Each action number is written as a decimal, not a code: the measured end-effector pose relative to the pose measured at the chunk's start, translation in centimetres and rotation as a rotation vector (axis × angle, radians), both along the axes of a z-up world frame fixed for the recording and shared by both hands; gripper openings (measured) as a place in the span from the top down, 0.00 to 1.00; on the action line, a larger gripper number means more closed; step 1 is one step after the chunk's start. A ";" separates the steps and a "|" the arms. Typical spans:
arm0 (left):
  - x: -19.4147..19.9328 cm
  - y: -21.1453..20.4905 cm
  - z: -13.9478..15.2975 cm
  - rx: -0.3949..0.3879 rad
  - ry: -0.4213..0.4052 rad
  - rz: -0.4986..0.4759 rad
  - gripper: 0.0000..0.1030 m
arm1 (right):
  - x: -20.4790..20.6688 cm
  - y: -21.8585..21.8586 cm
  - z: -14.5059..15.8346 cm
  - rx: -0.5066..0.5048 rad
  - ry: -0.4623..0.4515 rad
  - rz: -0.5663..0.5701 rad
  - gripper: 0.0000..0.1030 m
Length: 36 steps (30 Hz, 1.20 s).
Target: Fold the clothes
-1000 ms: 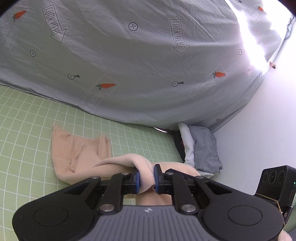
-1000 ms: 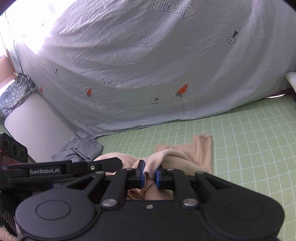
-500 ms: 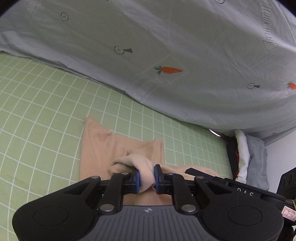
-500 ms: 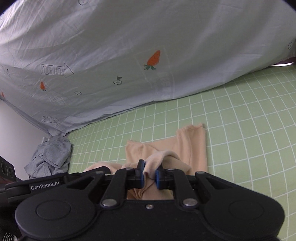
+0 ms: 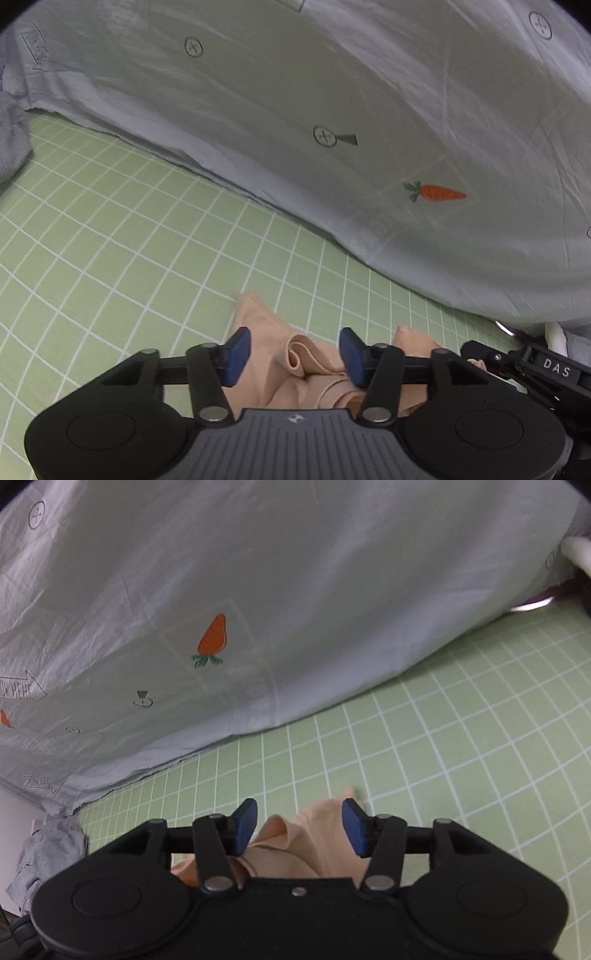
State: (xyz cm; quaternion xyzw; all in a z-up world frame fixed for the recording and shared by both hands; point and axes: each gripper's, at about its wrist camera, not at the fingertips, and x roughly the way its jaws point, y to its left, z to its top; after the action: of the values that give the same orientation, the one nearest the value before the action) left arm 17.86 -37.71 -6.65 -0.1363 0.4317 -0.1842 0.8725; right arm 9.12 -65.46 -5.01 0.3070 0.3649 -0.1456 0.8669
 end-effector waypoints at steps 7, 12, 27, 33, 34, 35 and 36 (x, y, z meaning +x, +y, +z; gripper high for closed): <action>-1.7 0.6 -2.1 0.058 0.080 -0.063 0.30 | -2.9 0.8 -1.5 -0.006 0.049 0.015 0.36; -2.1 0.0 -5.3 0.097 0.146 -0.098 0.32 | -2.7 2.3 -4.7 0.017 0.108 0.075 0.52; -1.3 0.3 -7.0 0.085 0.165 -0.065 0.53 | -1.7 2.8 -7.5 -0.039 0.163 0.070 0.51; -1.3 0.4 -7.3 0.037 0.141 -0.064 0.40 | -1.3 2.7 -7.7 -0.006 0.123 0.088 0.52; -1.4 0.3 -7.3 0.040 0.136 -0.066 0.41 | -1.3 2.7 -7.8 -0.002 0.118 0.094 0.57; -1.3 0.3 -7.4 0.032 0.138 -0.070 0.42 | -1.2 2.7 -7.8 0.008 0.114 0.100 0.61; -1.2 0.4 -7.5 0.018 0.144 -0.076 0.47 | -1.2 2.6 -7.8 0.021 0.108 0.107 0.68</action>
State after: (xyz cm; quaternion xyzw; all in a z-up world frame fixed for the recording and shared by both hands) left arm 16.61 -37.36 -14.14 -0.1249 0.4998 -0.2032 0.8327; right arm 7.96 -62.82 -12.79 0.2878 0.4286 -0.1117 0.8491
